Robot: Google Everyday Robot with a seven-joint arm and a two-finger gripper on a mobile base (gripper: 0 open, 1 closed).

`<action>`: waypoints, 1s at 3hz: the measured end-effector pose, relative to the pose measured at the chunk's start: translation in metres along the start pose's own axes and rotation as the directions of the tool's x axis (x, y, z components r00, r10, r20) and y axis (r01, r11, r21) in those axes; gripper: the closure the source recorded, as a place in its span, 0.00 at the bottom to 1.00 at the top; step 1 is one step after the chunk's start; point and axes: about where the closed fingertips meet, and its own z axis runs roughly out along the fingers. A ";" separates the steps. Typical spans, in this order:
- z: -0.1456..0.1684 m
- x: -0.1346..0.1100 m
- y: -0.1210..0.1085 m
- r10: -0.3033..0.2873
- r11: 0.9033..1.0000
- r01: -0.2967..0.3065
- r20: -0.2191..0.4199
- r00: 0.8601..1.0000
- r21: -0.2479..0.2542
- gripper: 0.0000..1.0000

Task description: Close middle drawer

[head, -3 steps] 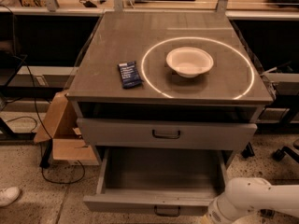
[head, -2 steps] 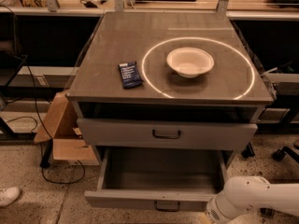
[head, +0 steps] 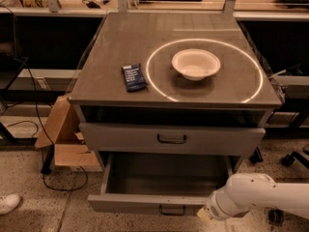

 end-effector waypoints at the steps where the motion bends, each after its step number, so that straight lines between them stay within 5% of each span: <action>1: -0.002 -0.022 -0.001 -0.003 1.000 0.002 0.032 0.999 0.009 1.00; 2: -0.008 -0.049 -0.003 -0.016 1.000 0.014 0.070 0.997 0.021 1.00; 3: -0.008 -0.049 -0.003 -0.016 1.000 0.014 0.070 0.997 0.021 1.00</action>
Offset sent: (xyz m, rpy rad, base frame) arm 0.0693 0.0337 0.0347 0.0389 -0.1213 -0.0113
